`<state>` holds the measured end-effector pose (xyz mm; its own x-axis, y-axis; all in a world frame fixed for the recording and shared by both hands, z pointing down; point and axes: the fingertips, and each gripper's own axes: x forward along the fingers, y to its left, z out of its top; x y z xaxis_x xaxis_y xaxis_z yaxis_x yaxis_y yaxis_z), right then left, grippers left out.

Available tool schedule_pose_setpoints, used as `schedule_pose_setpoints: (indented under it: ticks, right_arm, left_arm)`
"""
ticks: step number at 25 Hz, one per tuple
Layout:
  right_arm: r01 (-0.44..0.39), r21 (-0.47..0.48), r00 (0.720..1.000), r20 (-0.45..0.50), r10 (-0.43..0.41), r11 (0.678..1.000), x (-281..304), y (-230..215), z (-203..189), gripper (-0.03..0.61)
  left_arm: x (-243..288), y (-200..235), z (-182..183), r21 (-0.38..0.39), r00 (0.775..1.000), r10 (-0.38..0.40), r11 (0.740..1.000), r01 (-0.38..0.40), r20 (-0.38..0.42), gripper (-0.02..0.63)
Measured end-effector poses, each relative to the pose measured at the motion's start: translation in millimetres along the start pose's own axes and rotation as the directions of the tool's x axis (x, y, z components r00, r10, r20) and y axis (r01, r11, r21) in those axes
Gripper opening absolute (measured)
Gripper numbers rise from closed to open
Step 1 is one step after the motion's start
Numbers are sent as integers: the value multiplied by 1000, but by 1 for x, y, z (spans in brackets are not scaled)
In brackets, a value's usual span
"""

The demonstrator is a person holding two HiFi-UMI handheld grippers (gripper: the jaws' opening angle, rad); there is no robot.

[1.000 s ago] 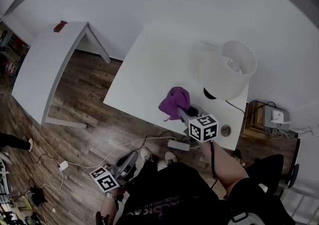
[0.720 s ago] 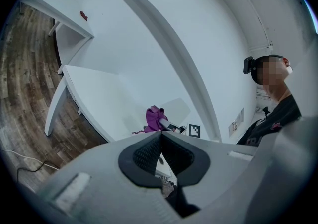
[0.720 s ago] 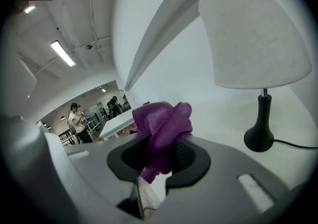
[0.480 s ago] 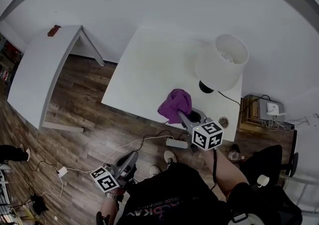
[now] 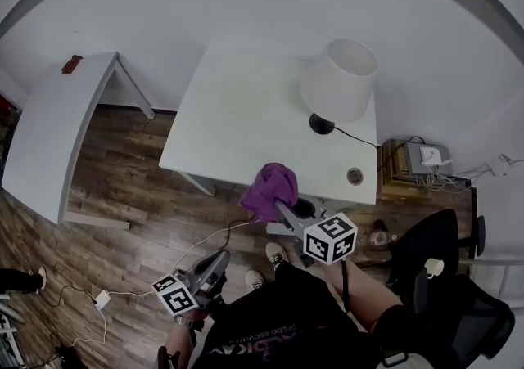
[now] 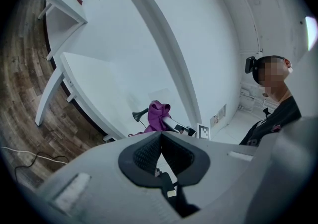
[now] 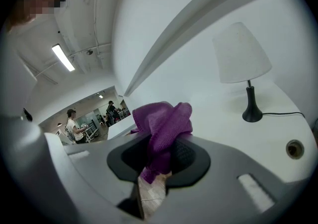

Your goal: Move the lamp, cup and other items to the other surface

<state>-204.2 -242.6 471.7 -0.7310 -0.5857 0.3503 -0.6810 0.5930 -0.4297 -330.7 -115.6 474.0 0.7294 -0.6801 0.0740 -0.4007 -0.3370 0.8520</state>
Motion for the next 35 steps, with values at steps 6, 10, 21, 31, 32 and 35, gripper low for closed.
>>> schedule_pose_setpoints:
  ticks: [6, 10, 21, 31, 32, 35]
  right_arm:
    - [61, 10, 997, 40, -61, 998, -48, 29, -29, 86]
    - [140, 46, 987, 72, -143, 989, -90, 30, -53, 86]
    - [390, 182, 890, 177, -420, 903, -225, 6, -85, 86]
    - [447, 268, 821, 257, -510, 853, -327, -36, -92, 86]
    - [450, 273, 816, 261, -516, 850, -339, -42, -93, 86]
    - [464, 293, 800, 266, -537, 836, -381, -62, -101, 86]
  left_arm:
    - [1, -17, -41, -6, 987, -108, 994, 108, -117, -3]
    - [1, -22, -74, -26, 968, -153, 988, 151, -200, -3]
    - [43, -76, -133, -40, 851, -317, 943, 331, -419, -3]
    - [96, -130, -187, -17, 793, -341, 923, 386, -504, -3]
    - [103, -137, -195, -15, 790, -340, 922, 387, -511, -3]
    - [123, -160, -224, -13, 774, -341, 919, 395, -533, -3]
